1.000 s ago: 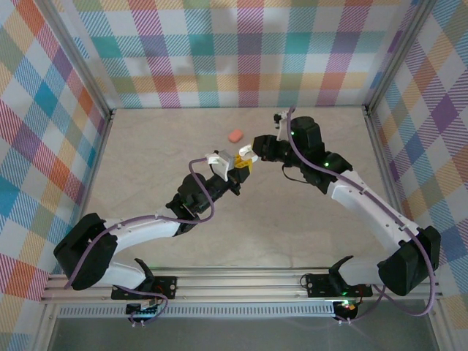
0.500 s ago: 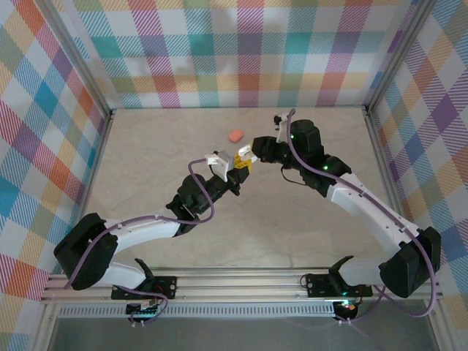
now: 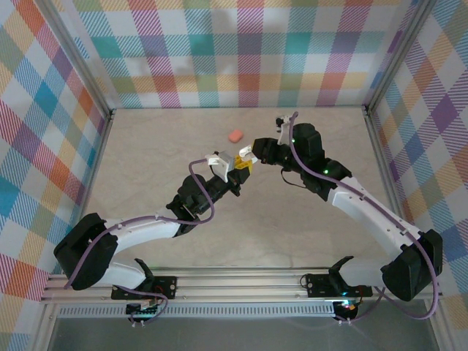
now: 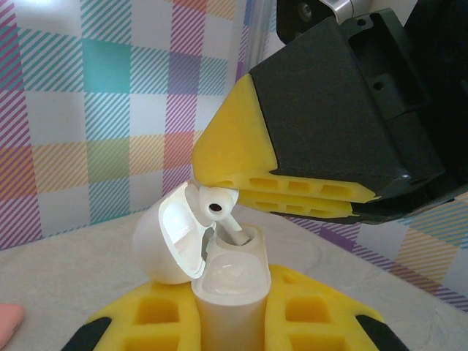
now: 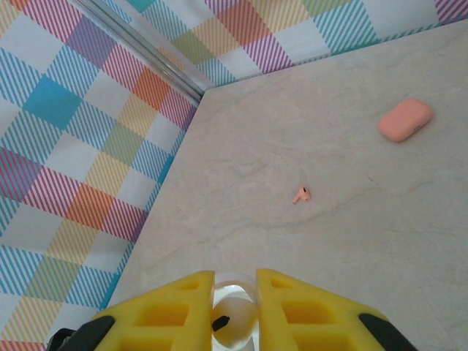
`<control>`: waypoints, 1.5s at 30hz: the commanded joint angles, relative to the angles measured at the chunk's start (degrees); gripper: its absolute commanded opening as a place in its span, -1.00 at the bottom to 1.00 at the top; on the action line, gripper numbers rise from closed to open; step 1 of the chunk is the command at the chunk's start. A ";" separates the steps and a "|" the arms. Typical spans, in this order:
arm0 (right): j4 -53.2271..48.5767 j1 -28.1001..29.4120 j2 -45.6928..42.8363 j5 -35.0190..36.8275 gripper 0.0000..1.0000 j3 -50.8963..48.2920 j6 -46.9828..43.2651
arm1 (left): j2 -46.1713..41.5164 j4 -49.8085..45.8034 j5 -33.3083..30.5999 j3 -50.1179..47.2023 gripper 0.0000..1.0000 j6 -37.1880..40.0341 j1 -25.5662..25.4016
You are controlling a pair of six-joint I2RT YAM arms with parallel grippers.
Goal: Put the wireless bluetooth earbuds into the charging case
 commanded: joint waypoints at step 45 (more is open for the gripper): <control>-18.12 -3.85 2.18 -7.20 0.43 13.84 -15.19 | -32.38 -36.39 6.70 -7.47 -1.00 6.51 6.89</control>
